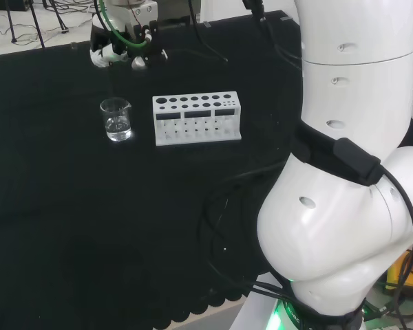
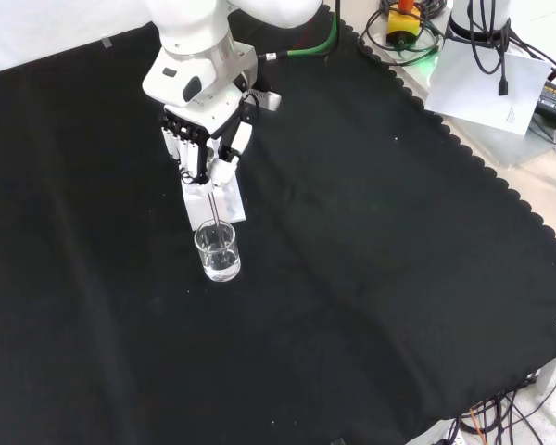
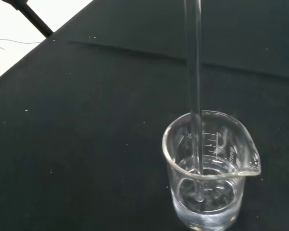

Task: Stir in the beaker to the left of the white test tube rack with the glass rod.

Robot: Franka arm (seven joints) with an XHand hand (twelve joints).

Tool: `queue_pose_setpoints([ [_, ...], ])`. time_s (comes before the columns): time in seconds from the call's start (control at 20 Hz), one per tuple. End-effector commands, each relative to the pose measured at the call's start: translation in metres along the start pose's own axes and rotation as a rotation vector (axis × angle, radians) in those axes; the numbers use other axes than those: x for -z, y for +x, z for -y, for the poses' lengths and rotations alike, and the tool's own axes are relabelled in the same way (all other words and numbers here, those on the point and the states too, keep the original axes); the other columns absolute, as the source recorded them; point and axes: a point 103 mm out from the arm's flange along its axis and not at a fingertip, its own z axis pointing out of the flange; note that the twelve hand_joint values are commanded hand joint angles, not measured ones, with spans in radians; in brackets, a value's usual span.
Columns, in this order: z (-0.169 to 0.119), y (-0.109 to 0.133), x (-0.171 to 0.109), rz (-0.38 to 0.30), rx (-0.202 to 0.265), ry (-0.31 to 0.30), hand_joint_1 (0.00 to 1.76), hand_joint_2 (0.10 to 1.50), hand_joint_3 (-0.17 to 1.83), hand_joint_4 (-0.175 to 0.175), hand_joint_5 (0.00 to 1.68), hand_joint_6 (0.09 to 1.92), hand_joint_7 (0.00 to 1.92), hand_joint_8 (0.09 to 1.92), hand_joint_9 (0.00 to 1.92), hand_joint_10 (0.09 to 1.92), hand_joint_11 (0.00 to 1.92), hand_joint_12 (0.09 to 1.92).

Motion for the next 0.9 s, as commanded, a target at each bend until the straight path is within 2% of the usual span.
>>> queue_pose_setpoints([
  [0.05,-0.004,0.008,0.003,-0.005,0.02,-0.011,1.31,1.12,-0.17,-0.175,1.19,0.37,1.15,1.05,1.56,0.94,1.35,1.04],
  [0.4,-0.016,-0.011,0.006,-0.012,0.001,-0.015,1.31,1.12,-0.16,-0.175,1.18,0.37,1.15,1.05,1.56,0.94,1.35,1.04],
  [0.65,-0.012,-0.026,0.009,-0.009,-0.019,-0.015,1.31,1.12,-0.16,-0.175,1.18,0.37,1.15,1.05,1.56,0.94,1.35,1.04],
  [0.9,-0.004,-0.026,0.012,-0.017,-0.032,-0.011,1.31,1.12,-0.16,-0.175,1.18,0.37,1.15,1.05,1.56,0.94,1.35,1.04],
])
